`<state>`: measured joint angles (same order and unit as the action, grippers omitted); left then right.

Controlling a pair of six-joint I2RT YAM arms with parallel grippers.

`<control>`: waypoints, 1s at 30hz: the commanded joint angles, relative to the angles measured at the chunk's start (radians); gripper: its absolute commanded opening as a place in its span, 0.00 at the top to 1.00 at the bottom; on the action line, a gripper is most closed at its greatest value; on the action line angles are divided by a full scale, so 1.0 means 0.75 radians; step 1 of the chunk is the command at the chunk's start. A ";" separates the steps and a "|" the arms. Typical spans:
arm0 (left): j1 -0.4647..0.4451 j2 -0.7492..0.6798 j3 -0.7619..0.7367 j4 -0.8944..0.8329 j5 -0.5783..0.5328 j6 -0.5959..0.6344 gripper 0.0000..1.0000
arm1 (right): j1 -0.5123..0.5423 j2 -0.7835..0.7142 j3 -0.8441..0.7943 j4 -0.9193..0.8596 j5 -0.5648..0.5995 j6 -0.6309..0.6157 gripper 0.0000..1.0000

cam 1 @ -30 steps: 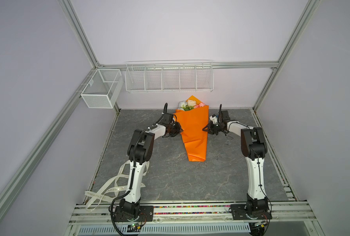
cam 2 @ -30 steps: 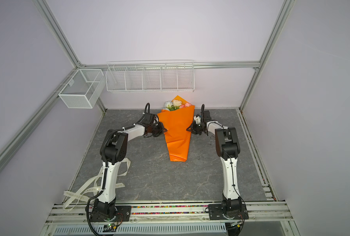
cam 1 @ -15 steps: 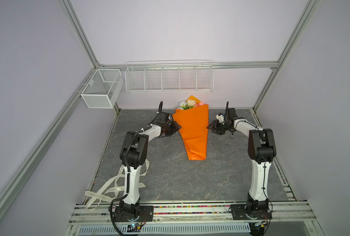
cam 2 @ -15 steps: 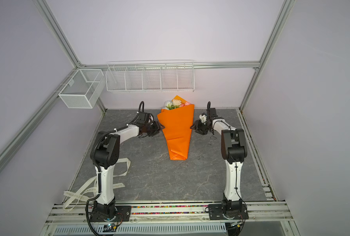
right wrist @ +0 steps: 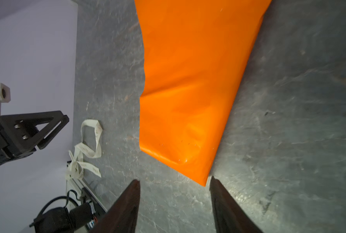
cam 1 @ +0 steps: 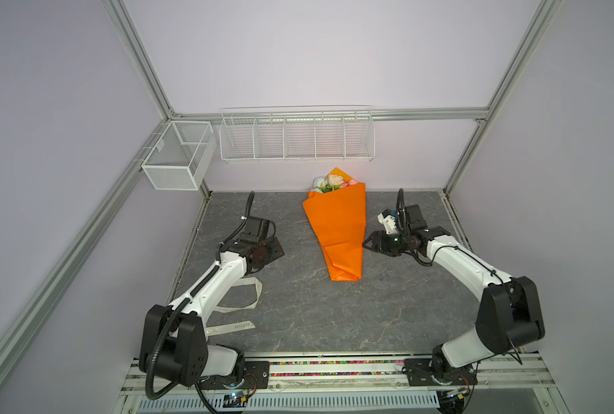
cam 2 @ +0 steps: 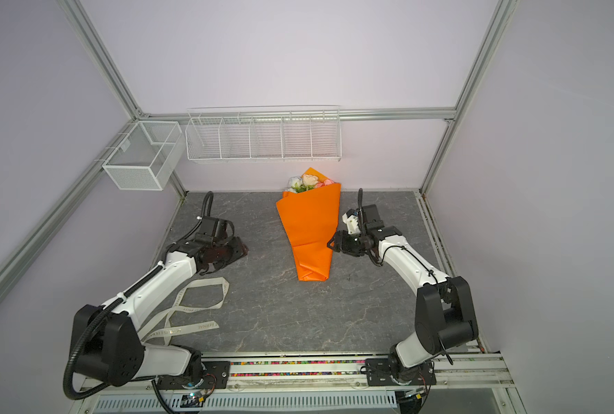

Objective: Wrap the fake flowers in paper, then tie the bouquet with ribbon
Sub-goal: 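Release the orange cone and draw both grippers back from it, then grasp the cream ribbon near the robot with the left gripper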

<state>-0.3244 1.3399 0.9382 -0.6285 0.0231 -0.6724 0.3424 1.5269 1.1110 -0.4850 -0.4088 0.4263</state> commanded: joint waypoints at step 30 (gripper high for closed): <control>-0.002 0.195 -0.242 -0.134 0.014 0.163 0.93 | 0.276 -0.030 -0.084 0.002 0.124 0.138 0.43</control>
<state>-0.3244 1.4780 0.7654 -0.7593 -0.0414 -0.5869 0.5453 1.5017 1.0668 -0.4923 -0.3115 0.5133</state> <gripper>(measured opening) 0.093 0.573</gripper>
